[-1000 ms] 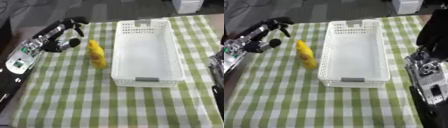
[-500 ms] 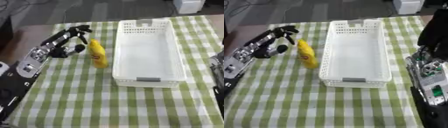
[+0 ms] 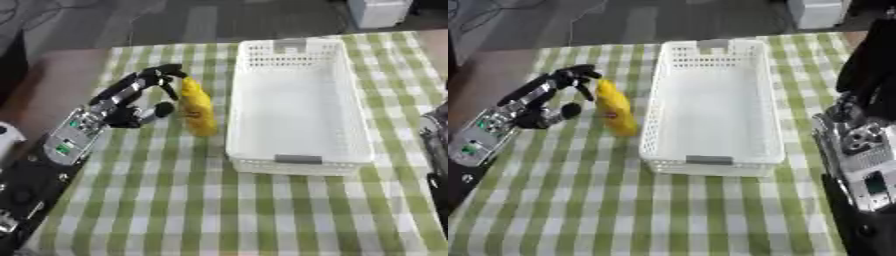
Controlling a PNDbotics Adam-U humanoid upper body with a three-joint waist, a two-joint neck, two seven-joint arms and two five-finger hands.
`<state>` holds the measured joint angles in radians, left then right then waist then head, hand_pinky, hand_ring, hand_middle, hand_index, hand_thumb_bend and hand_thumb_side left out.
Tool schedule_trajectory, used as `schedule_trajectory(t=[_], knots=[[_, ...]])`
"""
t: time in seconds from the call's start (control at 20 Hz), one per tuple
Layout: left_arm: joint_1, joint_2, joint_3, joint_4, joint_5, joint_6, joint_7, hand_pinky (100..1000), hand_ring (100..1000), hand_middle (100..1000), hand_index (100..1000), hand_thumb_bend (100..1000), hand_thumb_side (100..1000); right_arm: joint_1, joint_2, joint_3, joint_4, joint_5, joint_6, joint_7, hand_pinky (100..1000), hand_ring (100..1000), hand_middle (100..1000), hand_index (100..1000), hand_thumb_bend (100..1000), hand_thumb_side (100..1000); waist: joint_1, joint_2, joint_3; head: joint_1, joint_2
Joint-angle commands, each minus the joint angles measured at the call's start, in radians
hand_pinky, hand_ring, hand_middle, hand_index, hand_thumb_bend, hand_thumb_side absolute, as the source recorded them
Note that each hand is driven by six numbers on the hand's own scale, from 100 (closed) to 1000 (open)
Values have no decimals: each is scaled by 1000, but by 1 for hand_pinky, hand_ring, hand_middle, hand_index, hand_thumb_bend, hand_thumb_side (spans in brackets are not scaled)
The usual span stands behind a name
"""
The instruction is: Pick up objects on the table and place them in the box.
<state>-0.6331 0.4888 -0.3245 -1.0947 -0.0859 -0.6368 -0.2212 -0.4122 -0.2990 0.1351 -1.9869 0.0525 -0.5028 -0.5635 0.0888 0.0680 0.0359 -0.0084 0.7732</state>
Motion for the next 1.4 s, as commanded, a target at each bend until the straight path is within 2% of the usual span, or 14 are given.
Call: schedule_trajectory(t=[0.05, 0.55, 1.05, 1.4], knots=[[-9, 1, 9, 1, 19, -15, 29, 897, 614, 826, 1000, 434, 821, -21, -4, -4, -13, -4, -3, -1, 418, 632, 695, 760, 100, 943, -5, -10, 1, 11, -3], [-2, -50, -1, 24, 87, -36, 103, 893, 604, 822, 1000, 453, 789, -19, -4, -5, -13, -5, -4, -1, 418, 632, 695, 759, 100, 942, -7, -11, 4, 16, -3], [-6, -52, -3, 35, 53, -51, 104, 899, 612, 826, 1000, 474, 785, -13, -6, -6, -13, -5, -3, 0, 417, 632, 695, 760, 100, 943, -8, -13, 11, 25, -3], [-36, -40, 7, 10, 39, -38, 129, 898, 607, 826, 992, 502, 771, 0, -16, -10, -13, 1, -1, -4, 416, 632, 695, 760, 100, 936, -5, -20, 30, 22, -3]])
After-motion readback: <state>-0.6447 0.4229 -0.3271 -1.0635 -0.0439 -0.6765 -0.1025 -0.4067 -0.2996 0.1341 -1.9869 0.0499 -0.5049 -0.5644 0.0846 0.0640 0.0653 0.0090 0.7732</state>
